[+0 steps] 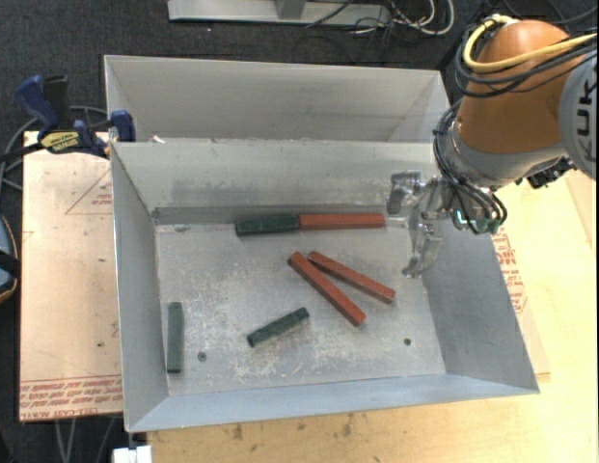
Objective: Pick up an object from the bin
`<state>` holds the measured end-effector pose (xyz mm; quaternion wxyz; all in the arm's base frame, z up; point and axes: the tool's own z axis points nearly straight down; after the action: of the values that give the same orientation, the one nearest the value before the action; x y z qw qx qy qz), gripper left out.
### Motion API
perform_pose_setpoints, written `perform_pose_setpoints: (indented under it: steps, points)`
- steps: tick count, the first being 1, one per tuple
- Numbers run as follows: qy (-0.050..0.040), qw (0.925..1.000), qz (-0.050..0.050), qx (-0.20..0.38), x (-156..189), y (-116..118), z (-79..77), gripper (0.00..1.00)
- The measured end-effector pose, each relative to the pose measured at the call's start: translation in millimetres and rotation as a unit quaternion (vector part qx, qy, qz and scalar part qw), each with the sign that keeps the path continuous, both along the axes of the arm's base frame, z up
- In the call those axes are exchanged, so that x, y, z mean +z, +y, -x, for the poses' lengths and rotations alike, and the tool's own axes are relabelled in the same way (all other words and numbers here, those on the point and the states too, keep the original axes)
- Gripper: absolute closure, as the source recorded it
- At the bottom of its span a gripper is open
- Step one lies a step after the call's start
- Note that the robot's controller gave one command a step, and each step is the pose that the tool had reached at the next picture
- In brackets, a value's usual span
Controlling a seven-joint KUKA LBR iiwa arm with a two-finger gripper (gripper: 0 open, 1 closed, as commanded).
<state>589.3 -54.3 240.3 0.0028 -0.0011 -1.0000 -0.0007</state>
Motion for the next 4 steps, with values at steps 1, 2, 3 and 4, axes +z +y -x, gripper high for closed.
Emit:
perform_pose_setpoints:
  steps: [1, 2, 3, 4]
  points:
    - [0.0004, 0.9970, -0.001, 0.078, -113, 38, 15.9, 0.00]
    - [-0.0048, 0.9930, -0.001, 0.118, -171, 101, 25.7, 0.00]
    - [-0.0026, 0.9768, -0.002, 0.214, -171, 151, 60.2, 0.00]
    - [-0.0038, 0.9771, -0.001, 0.213, -170, 149, 58.8, 1.00]
